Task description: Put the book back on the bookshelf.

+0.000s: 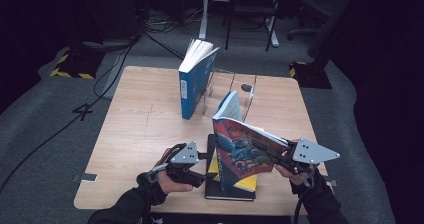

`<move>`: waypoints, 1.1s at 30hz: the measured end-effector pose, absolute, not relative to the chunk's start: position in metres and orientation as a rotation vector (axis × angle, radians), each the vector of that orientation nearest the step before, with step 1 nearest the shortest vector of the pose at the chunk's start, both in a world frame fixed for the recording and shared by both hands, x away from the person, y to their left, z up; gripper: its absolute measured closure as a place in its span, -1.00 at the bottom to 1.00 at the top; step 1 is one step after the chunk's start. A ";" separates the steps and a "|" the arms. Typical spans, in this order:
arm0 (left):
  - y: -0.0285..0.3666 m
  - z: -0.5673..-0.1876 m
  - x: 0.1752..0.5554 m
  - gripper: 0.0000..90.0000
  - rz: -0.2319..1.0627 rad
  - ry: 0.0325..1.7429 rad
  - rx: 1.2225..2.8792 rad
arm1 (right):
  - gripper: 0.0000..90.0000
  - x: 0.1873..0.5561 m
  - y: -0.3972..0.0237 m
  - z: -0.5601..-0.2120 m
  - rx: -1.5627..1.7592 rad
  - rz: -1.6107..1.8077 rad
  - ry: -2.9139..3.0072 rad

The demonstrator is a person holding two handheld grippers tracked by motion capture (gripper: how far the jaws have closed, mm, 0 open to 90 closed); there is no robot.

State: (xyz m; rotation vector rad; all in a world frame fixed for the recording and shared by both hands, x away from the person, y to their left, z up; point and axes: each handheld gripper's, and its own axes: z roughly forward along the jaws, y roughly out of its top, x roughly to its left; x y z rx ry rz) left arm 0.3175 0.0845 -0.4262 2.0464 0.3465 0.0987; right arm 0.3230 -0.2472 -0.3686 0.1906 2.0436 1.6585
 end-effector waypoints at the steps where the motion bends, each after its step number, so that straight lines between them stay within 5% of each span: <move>1: 0.084 -0.426 0.315 -0.16 0.081 0.346 2.034 | 0.90 0.323 -0.247 -0.369 0.195 1.660 2.039; 3: 0.080 -0.425 0.310 -0.34 0.072 0.353 2.005 | 0.90 0.323 -0.246 -0.369 0.202 1.661 2.041; 10: 0.055 -0.425 0.306 -0.50 0.099 0.408 1.942 | 0.90 0.324 -0.246 -0.370 0.201 1.669 2.036; 33: 0.022 -0.419 0.343 -0.13 0.230 0.432 1.892 | 0.87 0.325 -0.249 -0.369 0.199 1.637 2.030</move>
